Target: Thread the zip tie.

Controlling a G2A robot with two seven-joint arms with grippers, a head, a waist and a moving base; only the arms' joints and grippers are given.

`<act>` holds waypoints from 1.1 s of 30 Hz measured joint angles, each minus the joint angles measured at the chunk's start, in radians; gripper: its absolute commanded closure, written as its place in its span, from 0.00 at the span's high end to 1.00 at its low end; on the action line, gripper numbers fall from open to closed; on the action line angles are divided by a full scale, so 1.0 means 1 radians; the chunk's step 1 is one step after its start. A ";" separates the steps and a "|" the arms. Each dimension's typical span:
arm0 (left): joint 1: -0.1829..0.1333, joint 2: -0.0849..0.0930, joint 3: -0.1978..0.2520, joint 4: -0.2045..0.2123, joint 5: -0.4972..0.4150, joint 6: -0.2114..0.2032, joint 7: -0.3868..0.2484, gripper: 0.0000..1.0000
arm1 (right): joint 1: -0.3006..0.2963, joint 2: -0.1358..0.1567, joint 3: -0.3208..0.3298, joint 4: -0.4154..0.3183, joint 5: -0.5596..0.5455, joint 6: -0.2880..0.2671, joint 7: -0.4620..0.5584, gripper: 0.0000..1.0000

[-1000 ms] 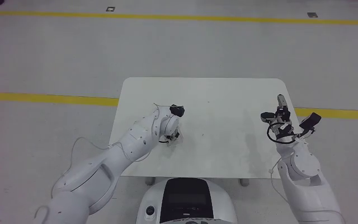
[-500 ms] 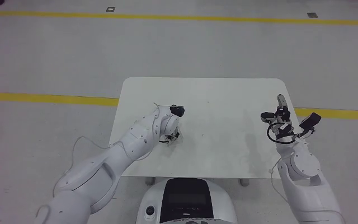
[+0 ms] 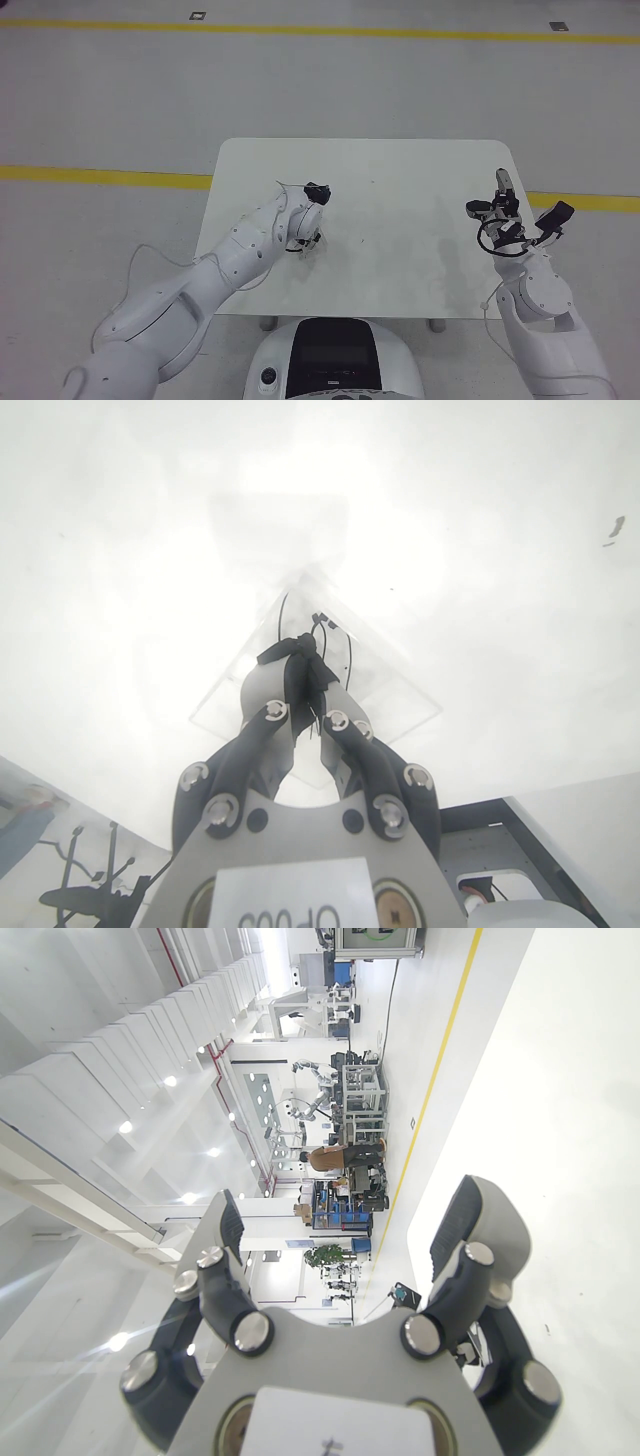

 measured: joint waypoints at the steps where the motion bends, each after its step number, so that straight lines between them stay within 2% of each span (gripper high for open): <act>1: 0.004 0.005 -0.005 -0.016 0.008 0.006 -0.006 0.00 | 0.000 0.000 0.000 0.000 0.000 0.000 0.000 1.00; 11: 0.068 0.066 -0.070 -0.195 0.089 0.048 -0.064 0.00 | 0.000 0.000 0.000 0.000 0.000 0.000 0.000 1.00; 19: 0.138 0.120 -0.158 -0.357 0.142 0.052 -0.097 0.00 | 0.000 0.000 0.000 0.000 0.000 0.000 0.000 1.00; 27: 0.230 0.176 -0.270 -0.535 0.183 0.016 -0.131 0.00 | 0.000 0.000 0.000 0.000 0.000 0.000 0.000 1.00; 33: 0.293 0.206 -0.343 -0.633 0.181 -0.031 -0.145 0.00 | 0.000 0.000 0.000 0.000 0.000 0.000 0.000 1.00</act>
